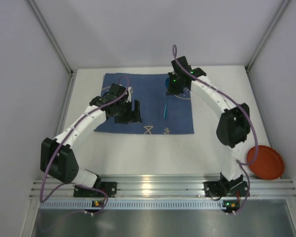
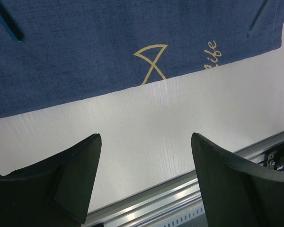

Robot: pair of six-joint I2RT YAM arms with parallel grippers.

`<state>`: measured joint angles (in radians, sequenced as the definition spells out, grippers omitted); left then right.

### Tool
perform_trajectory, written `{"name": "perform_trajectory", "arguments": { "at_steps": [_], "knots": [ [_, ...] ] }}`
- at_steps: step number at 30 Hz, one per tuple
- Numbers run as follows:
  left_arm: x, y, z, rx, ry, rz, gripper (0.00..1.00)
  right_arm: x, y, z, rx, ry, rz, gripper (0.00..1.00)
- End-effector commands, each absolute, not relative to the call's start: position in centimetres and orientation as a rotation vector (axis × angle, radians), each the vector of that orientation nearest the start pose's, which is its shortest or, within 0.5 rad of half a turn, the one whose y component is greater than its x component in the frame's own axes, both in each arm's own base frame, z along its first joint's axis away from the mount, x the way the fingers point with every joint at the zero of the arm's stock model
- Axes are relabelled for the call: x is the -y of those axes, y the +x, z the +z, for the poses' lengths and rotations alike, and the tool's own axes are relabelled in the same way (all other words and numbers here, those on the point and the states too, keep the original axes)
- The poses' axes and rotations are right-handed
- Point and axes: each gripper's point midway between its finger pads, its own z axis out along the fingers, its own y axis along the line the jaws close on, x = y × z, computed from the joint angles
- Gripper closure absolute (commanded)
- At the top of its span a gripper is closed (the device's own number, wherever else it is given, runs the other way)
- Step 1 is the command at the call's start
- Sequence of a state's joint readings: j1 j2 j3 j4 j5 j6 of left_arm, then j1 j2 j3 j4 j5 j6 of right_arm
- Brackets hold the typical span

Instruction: Set the dinner table for one person

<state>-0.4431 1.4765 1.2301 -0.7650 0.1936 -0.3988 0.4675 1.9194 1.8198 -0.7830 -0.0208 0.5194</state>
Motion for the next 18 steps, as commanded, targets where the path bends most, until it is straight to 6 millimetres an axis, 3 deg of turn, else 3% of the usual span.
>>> {"name": "perform_trajectory", "arguments": {
  "at_steps": [1,5,6,15,16,17,18],
  "knots": [
    [17.1,28.4,17.5,-2.579,-0.006,-0.556,0.18,-27.3,43.7,14.0,-2.619,-0.034,0.494,1.00],
    [13.6,28.2,20.1,-2.437,-0.152,-0.506,0.13,-30.1,46.1,11.7,-2.642,-0.090,0.505,1.00],
    [13.0,27.8,19.8,-2.435,-0.163,-0.490,0.11,-30.4,46.3,11.2,-2.651,-0.086,0.508,1.00],
    [10.4,26.1,20.1,-2.431,-0.200,-0.383,0.09,-29.8,47.5,7.3,-2.699,-0.054,0.410,1.00],
    [10.0,26.1,20.1,-2.434,-0.194,-0.359,0.09,-29.7,47.5,7.2,-2.700,-0.050,0.409,0.97],
    [9.9,26.2,20.2,-2.433,-0.192,-0.350,0.09,-29.8,47.5,7.1,-2.702,-0.053,0.411,0.80],
    [9.9,26.2,20.4,-2.430,-0.186,-0.349,0.09,-29.8,47.5,7.0,-2.706,-0.049,0.411,0.72]
  ]
}}
